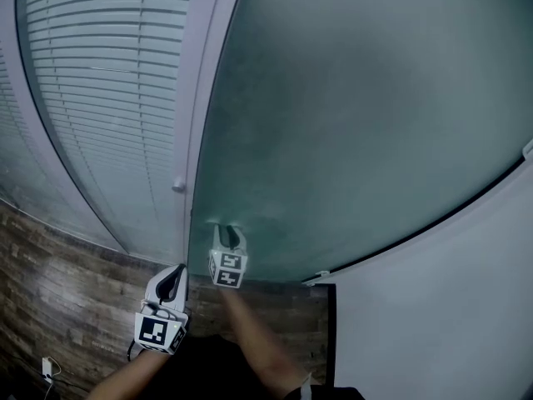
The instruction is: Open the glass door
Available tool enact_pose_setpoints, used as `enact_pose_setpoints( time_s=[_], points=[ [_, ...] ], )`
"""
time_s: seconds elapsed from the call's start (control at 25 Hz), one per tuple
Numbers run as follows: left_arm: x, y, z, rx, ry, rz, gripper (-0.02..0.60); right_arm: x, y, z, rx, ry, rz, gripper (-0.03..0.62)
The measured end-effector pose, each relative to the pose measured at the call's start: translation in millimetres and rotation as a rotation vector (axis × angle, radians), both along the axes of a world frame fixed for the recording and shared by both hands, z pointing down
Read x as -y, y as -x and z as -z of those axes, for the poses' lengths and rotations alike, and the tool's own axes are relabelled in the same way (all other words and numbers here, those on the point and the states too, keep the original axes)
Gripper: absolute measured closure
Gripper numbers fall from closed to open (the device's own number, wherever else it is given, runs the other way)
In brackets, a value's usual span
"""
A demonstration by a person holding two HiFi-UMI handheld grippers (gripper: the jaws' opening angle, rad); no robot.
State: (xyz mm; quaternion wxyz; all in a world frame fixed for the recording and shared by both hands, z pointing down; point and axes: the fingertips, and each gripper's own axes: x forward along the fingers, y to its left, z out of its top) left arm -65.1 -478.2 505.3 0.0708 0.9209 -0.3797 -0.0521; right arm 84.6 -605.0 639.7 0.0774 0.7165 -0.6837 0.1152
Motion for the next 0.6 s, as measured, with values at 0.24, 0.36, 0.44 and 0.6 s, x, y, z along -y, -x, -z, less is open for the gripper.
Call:
enact_pose_setpoints(
  time_s=[0.24,0.36,0.44,0.6],
  points=[
    [-1,9,39,-0.025,0.006,-0.031,0.581,-2,12,42,-0.029,-0.015,0.014,0.485],
    [-4,17,46,-0.027,-0.003,-0.028,0.581,-12,15,49,-0.028,-0.014,0.006,0.487],
    [-7,20,46,-0.017,-0.007,-0.033,0.581,-19,16,53,-0.027,-0.017,-0.005,0.487],
    [-17,24,48,-0.012,-0.005,-0.050,0.581,-39,22,58,-0.028,-0.024,-0.011,0.487]
  ],
)
